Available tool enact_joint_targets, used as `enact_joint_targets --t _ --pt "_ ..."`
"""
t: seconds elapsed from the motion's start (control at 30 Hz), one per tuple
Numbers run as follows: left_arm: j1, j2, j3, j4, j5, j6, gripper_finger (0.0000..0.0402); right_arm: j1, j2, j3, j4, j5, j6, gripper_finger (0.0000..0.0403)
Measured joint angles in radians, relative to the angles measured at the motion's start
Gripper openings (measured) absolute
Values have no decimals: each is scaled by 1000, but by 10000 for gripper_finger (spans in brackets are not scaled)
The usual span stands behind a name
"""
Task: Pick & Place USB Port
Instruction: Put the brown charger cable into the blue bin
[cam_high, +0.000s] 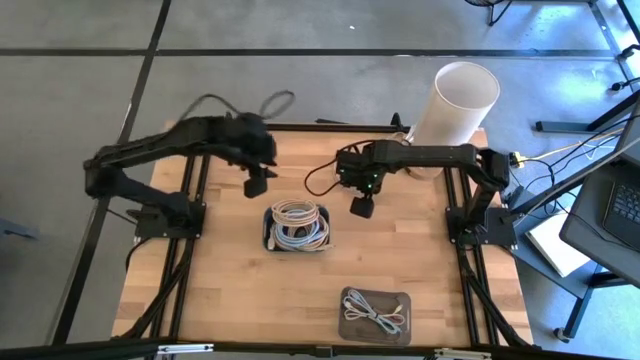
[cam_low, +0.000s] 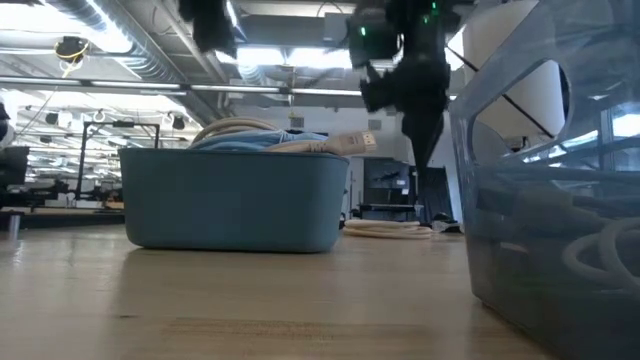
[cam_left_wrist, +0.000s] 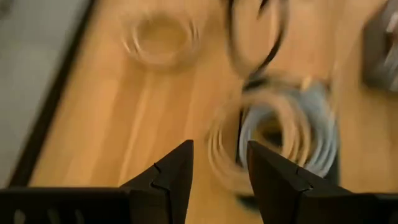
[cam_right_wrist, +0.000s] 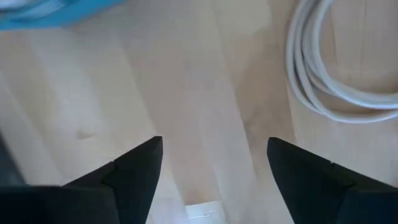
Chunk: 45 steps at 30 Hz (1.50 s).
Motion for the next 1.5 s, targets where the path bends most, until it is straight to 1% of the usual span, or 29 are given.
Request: enact_joint_targets --t 0.07,0.23,0.3,0.4,0.53,0.63,0.7,0.77,0.93,1.13,1.33,1.43,1.5 --pt "12 55 0 -40 12 45 143 20 0 41 -25 0 4 295" --pt "43 176 0 -48 134 135 143 63 0 125 -94 10 26 296" --pt "55 219 0 -49 169 159 143 75 -10 141 -121 46 33 296" --pt "73 275 0 -53 249 167 143 88 -46 143 -146 119 60 296" --pt "84 333 0 -51 366 186 143 93 -120 144 -177 213 111 296" --pt "84 367 0 -50 477 203 143 93 -183 144 -179 269 142 296" --pt "80 396 0 -51 509 218 143 93 -223 144 -177 300 161 296" --pt "74 424 0 -55 531 226 143 93 -259 145 -176 327 176 296" --pt "57 493 0 -69 543 245 143 93 -327 145 -176 367 214 296" --pt "45 546 0 -71 643 250 143 93 -353 145 -177 377 221 296" --pt "15 570 0 -72 649 245 143 93 -353 145 -177 381 216 296" --pt "1 573 0 -69 641 245 142 93 -353 145 -180 420 214 296" --pt "-7 574 0 -67 621 246 132 92 -353 145 -180 428 213 296"
